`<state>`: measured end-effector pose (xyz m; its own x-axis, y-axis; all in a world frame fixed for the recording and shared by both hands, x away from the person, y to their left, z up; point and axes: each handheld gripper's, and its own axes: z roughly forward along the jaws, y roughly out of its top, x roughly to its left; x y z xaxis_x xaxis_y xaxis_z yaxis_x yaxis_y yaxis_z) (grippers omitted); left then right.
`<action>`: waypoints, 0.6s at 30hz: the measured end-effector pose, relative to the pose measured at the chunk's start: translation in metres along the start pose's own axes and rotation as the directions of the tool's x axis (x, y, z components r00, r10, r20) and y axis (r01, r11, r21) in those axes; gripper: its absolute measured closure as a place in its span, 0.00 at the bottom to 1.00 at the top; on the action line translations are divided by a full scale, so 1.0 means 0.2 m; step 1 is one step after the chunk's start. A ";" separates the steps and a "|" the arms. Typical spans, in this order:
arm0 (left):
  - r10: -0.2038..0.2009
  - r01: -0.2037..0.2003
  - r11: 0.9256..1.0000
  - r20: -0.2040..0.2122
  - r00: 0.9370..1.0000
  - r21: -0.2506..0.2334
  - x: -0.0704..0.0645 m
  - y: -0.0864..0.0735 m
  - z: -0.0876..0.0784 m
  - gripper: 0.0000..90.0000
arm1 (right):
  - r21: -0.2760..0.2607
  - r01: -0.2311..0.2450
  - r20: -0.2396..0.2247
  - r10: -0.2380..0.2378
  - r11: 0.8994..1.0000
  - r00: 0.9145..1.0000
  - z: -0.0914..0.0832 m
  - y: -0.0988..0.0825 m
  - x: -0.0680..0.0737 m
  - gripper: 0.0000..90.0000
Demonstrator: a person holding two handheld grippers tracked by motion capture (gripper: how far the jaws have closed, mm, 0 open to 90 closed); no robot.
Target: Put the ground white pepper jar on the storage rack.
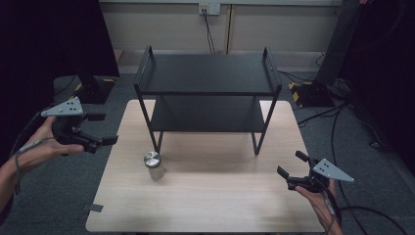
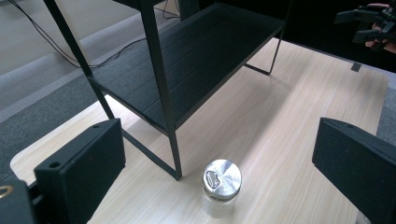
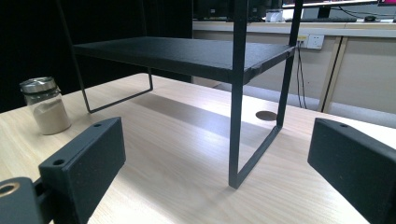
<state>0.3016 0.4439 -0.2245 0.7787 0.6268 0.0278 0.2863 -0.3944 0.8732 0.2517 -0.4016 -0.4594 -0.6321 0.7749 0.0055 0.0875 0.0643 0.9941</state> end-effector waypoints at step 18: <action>-0.003 0.003 0.999 -0.006 1.000 0.042 -0.01 -0.04 0.08 0.02 | 0.010 0.002 -0.013 -0.002 1.000 1.000 0.01 0.00 0.00 0.04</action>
<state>0.3069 0.4361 -0.2385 0.7746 0.6319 0.0283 0.3118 -0.4204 0.8521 0.2524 -0.4007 -0.4603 -0.6426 0.7662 0.0047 0.0935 0.0723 0.9930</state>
